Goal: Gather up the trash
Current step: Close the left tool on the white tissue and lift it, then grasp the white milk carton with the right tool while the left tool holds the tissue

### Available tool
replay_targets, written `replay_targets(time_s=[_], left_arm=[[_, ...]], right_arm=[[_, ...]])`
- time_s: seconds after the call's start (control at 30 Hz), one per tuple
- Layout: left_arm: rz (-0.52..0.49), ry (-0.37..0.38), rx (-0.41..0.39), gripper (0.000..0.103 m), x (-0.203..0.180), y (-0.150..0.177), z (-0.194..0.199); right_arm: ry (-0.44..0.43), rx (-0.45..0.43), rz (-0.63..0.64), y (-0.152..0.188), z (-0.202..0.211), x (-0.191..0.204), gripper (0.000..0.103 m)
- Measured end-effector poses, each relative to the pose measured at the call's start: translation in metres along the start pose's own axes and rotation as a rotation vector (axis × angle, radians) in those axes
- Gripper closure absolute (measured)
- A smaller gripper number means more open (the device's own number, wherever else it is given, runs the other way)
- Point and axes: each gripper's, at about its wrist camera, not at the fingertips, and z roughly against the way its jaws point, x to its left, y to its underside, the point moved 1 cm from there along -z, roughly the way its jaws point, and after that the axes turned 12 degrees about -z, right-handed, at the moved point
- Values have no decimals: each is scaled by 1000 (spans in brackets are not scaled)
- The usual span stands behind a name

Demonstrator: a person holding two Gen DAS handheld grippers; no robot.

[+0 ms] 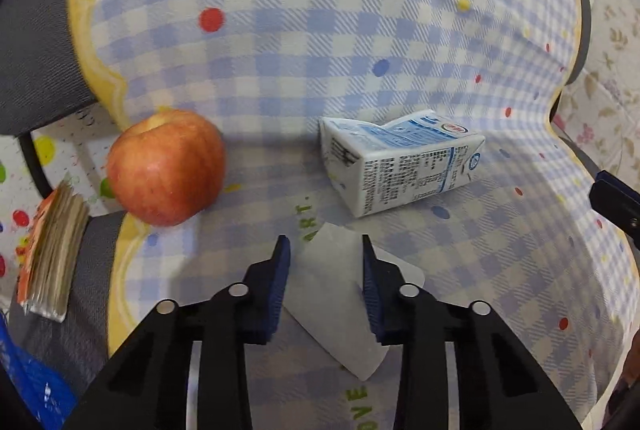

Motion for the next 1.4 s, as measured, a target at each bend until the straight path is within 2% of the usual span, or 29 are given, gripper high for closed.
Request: replay_targets(time_s=[0.03,0.07,0.27,0.4,0.57,0.93,0.97,1.0,1.03,1.07,1.1,1.2,1.27,1.4], left_arm=[[4,-8,-10,83,1,2,5],[7,-10,-24,103,1,4,10],[52,-55,-95,103,11,5,37],[121,-56,-149,103,28,-1,47],[166,-71,-180,103,38,-9,48],[165,-104,-201,103,43,-17,44],[168,-107,-202,103,44,-17,45],[175,-116,-204,103,46,-15,48],[180,-122,-206,103,47,-14,50],[184,-122,-208,103,48,-13,53],[187,-122,-209,103,50,-11,55],[184,-110,-202,103,51,-9,59],[167,-88,-194,103,45,-9,58],[129,-87,-176,103,31,-17,45]], right_arm=[[-4,6,2,1,-3,2,51],[-8,11,4,0,-5,4,51],[-31,34,33,-3,-20,22,51],[-40,53,55,-7,-33,33,51],[-67,92,102,-11,-57,51,34],[-108,204,192,-13,-95,73,29],[-131,207,201,-12,-93,75,38],[-187,216,216,-11,-89,78,54],[-239,243,231,-9,-85,82,87],[-270,249,242,-6,-78,86,91],[-271,236,247,-6,-74,87,91],[-199,158,209,-9,-61,78,89],[-143,124,183,-12,-56,68,78],[-81,75,160,-13,-41,51,73]])
